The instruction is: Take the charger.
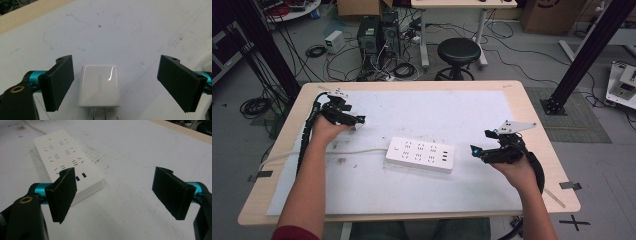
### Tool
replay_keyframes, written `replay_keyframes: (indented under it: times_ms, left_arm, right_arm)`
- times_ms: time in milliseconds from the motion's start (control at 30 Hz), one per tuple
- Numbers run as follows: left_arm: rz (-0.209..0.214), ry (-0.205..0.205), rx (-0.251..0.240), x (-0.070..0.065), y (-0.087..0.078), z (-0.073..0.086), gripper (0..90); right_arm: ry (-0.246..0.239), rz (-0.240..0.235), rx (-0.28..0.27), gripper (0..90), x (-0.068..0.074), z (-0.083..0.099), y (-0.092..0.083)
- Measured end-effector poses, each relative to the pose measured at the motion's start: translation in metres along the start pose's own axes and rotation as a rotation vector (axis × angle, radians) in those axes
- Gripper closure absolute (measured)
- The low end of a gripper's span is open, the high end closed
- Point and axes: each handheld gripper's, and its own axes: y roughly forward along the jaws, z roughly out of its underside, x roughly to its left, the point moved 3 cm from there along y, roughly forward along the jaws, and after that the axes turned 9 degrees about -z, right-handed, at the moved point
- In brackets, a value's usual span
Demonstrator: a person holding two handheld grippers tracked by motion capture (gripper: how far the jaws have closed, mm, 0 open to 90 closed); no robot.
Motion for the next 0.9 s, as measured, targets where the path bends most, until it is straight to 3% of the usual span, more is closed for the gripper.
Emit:
replay_keyframes:
  times_ms: [300, 467, 767, 900]
  left_arm:
    - [-0.012, -0.013, 0.042, 0.004, 0.014, 0.015, 14.1]
    - [-0.014, -0.02, 0.062, 0.007, 0.019, 0.022, 14.1]
    - [-0.026, -0.02, 0.059, 0.007, 0.022, 0.024, 17.5]
    - [-0.028, -0.013, 0.079, 0.007, 0.025, 0.026, 19.0]
  right_arm:
    - [0.0, 0.008, -0.001, 20.3, 0.0, -0.001, 0.0]
    - [0.004, -0.022, -0.014, 20.2, -0.001, -0.003, 0.001]
    - [0.007, -0.011, -0.02, 20.2, 0.0, -0.006, -0.002]
    - [0.01, -0.006, -0.023, 20.2, 0.0, -0.006, -0.003]
